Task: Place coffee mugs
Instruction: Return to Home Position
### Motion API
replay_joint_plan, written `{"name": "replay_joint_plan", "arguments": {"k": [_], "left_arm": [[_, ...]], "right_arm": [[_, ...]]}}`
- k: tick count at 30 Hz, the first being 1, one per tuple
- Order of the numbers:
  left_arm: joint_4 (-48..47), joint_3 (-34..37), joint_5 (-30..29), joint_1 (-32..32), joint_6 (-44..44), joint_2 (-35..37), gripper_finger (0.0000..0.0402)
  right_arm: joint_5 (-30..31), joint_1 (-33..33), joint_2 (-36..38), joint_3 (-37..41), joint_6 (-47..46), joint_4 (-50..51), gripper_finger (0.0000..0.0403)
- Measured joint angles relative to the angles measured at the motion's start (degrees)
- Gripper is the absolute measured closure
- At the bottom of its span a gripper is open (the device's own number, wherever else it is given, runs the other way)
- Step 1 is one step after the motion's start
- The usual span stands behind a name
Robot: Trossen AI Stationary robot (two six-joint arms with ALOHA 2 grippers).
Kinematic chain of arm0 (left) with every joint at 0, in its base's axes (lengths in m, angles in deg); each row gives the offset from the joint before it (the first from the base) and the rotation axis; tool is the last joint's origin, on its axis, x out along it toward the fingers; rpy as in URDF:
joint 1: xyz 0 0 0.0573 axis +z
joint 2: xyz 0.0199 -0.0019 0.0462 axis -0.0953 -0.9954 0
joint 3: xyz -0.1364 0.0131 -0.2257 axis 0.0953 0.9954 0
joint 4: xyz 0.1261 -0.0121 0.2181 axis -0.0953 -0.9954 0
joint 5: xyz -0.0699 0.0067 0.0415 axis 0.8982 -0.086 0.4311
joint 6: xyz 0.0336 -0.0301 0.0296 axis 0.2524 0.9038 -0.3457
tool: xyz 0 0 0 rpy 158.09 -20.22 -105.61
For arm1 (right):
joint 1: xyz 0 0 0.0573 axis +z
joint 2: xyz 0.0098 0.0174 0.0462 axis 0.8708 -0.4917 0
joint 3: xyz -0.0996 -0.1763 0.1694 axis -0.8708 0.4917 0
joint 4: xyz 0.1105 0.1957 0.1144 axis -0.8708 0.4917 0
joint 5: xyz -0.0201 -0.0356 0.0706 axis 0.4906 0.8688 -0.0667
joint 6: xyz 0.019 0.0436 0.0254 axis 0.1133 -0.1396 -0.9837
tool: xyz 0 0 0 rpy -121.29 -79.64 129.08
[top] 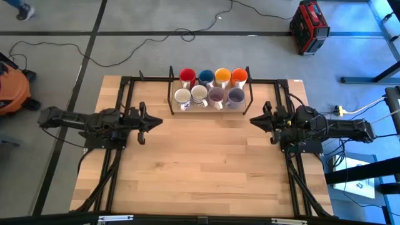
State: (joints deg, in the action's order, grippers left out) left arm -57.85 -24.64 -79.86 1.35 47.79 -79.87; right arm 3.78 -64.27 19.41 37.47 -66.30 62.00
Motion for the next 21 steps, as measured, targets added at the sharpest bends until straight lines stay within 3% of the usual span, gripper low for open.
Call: {"name": "replay_joint_plan", "arguments": {"k": [11, 17, 21], "left_arm": [[-1.21, 5.16, -0.44, 0.0, 0.88, 10.83, 0.037], [-6.21, 5.29, -0.44, 0.0, -0.02, 15.0, 0.037], [-9.89, 5.29, -1.65, 0.0, -0.13, 17.57, 0.037]], "right_arm": [[1.42, 0.0, 10.21, 9.09, -1.65, -0.02, 0.0374], [1.66, 0.0, 16.74, 11.78, -1.61, 1.97, 0.0374], [4.87, 0.0, 20.51, 14.71, -3.33, 2.3, 0.0375]]}}
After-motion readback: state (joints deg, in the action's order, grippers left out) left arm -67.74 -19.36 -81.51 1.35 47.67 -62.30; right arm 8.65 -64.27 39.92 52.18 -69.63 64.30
